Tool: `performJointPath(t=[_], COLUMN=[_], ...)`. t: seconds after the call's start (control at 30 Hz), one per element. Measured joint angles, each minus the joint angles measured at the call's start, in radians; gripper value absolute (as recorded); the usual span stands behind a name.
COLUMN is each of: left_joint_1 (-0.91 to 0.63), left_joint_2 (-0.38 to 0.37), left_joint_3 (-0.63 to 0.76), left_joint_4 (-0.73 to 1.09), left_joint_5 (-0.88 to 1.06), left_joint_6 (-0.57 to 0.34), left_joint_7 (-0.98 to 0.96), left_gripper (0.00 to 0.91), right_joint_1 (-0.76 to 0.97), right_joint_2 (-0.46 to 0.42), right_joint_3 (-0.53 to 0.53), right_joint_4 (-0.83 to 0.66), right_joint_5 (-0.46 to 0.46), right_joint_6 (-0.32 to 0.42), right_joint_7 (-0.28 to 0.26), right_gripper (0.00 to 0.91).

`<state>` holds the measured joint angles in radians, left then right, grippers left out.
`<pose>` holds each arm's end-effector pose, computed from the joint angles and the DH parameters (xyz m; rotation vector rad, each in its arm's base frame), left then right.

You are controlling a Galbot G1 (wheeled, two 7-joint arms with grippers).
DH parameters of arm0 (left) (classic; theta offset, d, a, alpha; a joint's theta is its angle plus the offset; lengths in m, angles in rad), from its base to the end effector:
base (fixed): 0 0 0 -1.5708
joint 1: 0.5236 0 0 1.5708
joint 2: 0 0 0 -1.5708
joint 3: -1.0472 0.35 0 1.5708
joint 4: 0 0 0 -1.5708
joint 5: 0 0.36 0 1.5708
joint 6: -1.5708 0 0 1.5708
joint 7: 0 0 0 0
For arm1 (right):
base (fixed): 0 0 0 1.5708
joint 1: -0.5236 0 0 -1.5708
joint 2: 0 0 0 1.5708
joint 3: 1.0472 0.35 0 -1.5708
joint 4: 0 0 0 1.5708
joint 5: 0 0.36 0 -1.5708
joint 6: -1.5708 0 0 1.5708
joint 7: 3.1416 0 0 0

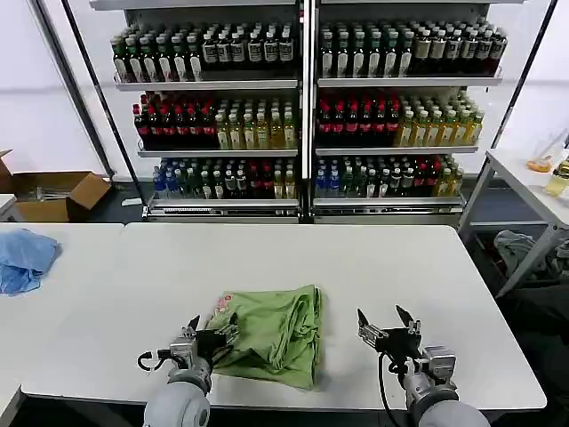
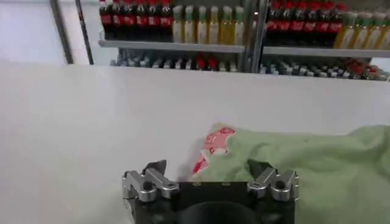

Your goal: Fold and organize the clothes.

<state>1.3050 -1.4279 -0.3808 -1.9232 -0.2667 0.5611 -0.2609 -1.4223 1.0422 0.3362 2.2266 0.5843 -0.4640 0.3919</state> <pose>0.2647 -0.0154 -0.3079 0.0320 -2.6327 0.0657 0.2097 -0.0199 -0.2325 0.1603 -2.7688 -0.0282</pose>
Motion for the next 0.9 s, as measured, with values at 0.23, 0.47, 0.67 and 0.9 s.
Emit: performJointPath(t=[0.23, 0.47, 0.67, 0.9], left_joint_1=[0.010, 0.003, -0.001, -0.015], left_joint_2=[-0.005, -0.017, -0.031, -0.018], left_joint_3=[-0.003, -0.010, -0.024, -0.066], left_joint_4=[-0.002, 0.008, 0.004, -0.033], left_joint_5=[-0.100, -0.220, -0.310, -0.366], left_joint_6=[0.007, 0.008, 0.013, 0.011], left_joint_7=[0.013, 0.021, 0.012, -0.015], left_gripper=[0.050, 0.030, 0.030, 0.020], right_joint_1=[-0.005, -0.013, -0.017, -0.017], right_joint_2=[0.005, 0.007, 0.007, 0.004], right_joint_3=[0.004, 0.009, 0.014, 0.014], right_joint_4=[0.006, 0.008, 0.014, 0.020], right_joint_5=[0.000, 0.000, 0.000, 0.000], right_joint_6=[-0.001, -0.001, -0.001, -0.001], right_joint_7=[0.001, 0.002, 0.003, 0.005], right_gripper=[0.907, 0.907, 0.907, 0.907])
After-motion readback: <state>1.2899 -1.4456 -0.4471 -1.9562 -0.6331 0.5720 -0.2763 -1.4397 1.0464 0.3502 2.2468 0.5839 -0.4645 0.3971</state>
